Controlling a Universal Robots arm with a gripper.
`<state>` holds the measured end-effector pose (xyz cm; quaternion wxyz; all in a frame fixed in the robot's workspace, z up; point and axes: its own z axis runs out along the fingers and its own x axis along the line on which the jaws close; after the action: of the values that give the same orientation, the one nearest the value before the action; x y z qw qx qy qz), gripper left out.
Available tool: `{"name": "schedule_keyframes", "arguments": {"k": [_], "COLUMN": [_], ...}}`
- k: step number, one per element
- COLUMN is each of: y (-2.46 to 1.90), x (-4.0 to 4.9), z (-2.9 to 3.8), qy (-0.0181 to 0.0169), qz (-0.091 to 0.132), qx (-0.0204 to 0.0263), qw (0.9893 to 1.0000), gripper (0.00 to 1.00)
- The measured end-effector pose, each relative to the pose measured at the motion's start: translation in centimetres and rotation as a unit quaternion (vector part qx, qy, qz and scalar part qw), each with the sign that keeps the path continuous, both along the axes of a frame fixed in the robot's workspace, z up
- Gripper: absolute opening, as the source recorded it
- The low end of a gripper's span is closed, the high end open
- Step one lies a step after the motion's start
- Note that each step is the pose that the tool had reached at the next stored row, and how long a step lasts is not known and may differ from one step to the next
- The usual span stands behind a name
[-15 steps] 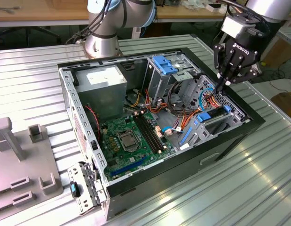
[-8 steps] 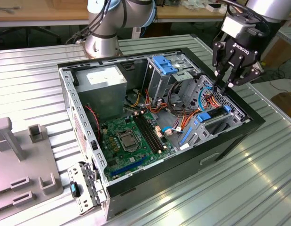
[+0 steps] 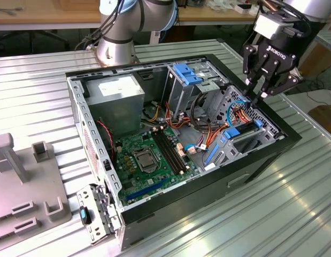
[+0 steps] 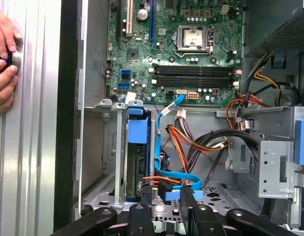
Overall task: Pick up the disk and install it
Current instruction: 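Insert the second disk wire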
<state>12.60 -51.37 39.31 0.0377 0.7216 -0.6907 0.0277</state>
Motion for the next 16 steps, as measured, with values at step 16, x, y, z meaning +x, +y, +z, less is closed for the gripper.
{"name": "schedule_keyframes", "arguments": {"k": [16], "y": [1.85], "x": [0.16], "z": [-1.41], "qy": [0.0], "qz": [0.0], "qx": [-0.0452], "qw": [0.999], "gripper": [0.36]}}
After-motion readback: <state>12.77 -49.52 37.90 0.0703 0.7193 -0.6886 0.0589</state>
